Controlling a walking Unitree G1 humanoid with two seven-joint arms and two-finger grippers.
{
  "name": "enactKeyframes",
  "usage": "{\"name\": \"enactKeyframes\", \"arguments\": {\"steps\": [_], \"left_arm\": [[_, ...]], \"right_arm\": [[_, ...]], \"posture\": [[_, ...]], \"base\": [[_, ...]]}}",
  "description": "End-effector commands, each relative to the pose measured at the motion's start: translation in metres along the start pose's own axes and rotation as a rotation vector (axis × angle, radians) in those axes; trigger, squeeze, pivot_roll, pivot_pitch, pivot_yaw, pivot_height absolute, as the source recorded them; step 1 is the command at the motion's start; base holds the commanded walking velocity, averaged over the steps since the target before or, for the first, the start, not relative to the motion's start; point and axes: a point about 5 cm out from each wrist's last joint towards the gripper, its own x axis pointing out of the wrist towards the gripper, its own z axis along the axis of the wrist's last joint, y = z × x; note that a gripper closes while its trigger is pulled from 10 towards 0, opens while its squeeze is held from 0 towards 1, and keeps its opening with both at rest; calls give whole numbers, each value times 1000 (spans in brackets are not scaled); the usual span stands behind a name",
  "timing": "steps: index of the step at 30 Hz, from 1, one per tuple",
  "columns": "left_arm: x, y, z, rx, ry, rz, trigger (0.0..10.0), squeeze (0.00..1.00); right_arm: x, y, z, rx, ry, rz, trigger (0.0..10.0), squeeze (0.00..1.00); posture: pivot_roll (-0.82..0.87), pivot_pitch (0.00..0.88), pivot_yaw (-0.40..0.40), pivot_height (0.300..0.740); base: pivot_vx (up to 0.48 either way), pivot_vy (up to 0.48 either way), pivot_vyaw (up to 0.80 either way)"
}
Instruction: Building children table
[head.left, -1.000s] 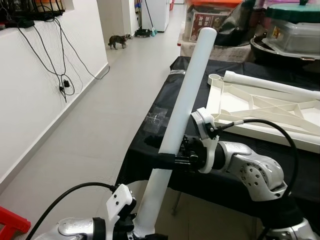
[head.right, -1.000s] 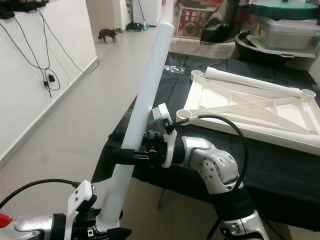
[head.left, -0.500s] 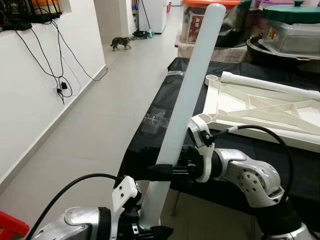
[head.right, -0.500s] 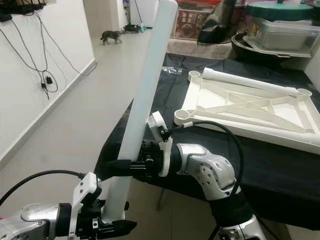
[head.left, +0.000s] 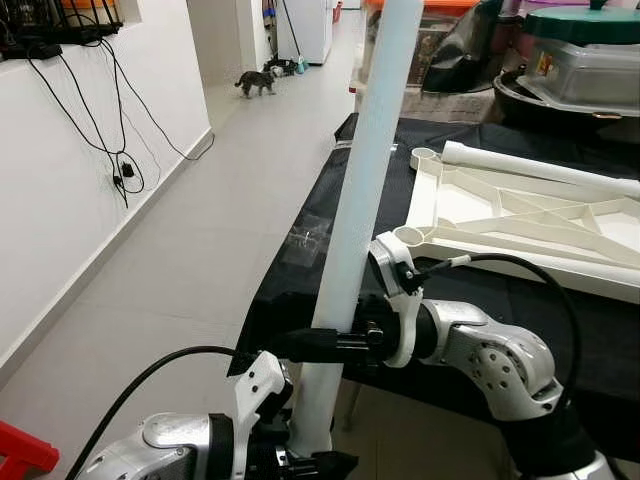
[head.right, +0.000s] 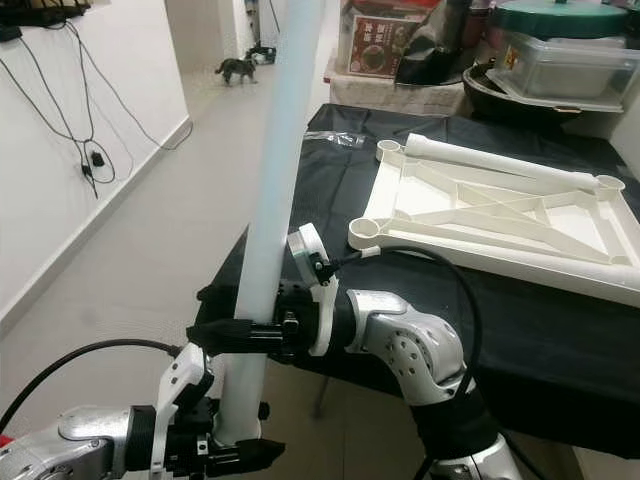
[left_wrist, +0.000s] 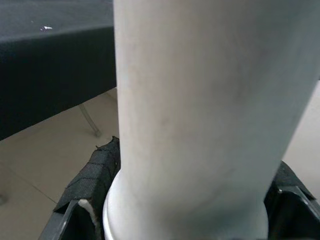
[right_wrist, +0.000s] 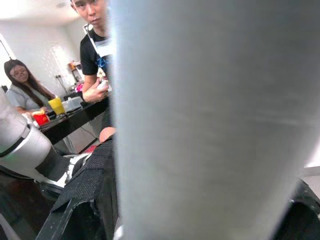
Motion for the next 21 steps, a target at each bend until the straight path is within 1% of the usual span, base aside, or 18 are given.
{"name": "enactKeyframes", "arguments": {"steps": [1, 2, 3, 4, 6, 7, 15, 21], "left_arm": [[1, -1, -3, -10, 11, -19, 10000, 0], [0, 0, -4, -12, 13, -20, 10000, 0], [0, 0, -5, -15, 15, -22, 10000, 0], [0, 0, -5, -20, 14, -22, 10000, 0], [-1, 0, -5, -25, 13, -23, 10000, 0], [-1, 0, -5, -28, 13, -23, 10000, 0], [-2, 1, -7, -45, 13, -28, 10000, 0], [0, 4, -9, -62, 39, 4, 10000, 0]], "right_arm": [[1, 4, -1, 10, -6, 16, 10000, 0], [1, 5, -1, 11, -5, 18, 10000, 0], [1, 5, -1, 15, -5, 24, 9686, 0], [2, 6, -2, 15, -1, 30, 1804, 0], [2, 8, -2, 14, 2, 36, 1804, 0], [2, 8, -3, 16, 4, 40, 0, 0], [0, 10, -5, 22, 14, 51, 0, 0], [0, 10, -5, 24, 15, 53, 0, 0]], "posture": [[101, 66, -31, 740], [101, 66, -31, 740], [101, 66, -31, 740], [100, 69, -32, 740], [100, 69, -32, 740], [97, 69, -31, 740], [97, 72, -35, 740], [98, 70, -36, 740]], "base": [[0, 0, 0], [0, 0, 0], [0, 0, 0], [0, 0, 0], [0, 0, 0], [0, 0, 0], [0, 0, 0], [0, 0, 0]]}}
